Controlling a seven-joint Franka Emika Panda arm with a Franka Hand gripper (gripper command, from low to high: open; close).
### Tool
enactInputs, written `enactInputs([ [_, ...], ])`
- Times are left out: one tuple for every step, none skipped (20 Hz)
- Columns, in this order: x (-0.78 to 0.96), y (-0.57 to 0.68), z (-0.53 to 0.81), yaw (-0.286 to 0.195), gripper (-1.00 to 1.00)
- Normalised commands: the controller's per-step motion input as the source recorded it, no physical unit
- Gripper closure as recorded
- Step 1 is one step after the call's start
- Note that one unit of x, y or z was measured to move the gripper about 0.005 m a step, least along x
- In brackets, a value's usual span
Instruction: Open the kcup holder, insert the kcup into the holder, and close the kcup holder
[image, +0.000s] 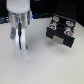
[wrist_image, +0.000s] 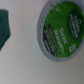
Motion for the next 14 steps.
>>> enactInputs([
  [0.05, -0.06, 0.0, 0.0, -1.0],
  [0.13, 0.0, 0.06, -0.023, -1.0],
  [0.13, 0.0, 0.19, -0.012, -1.0],
  [0.08, 0.06, 0.3, -0.003, -1.0],
  [0.03, 0.14, 0.25, 0.0, -1.0],
  [0.0, 0.15, 0.2, 0.0, -1.0],
  [0.0, 0.13, 0.15, 0.0, -1.0],
  [-0.07, 0.19, 0.13, 0.0, -1.0],
  [-0.07, 0.24, 0.08, 0.0, -1.0],
  [-0.1, 0.27, 0.02, 0.002, -1.0],
  [-0.18, 0.27, 0.0, 0.007, -1.0],
  [-0.28, 0.23, 0.0, 0.002, -1.0],
  [-0.35, 0.19, 0.0, 0.0, -1.0],
  [-0.37, 0.18, 0.0, 0.0, -1.0],
])
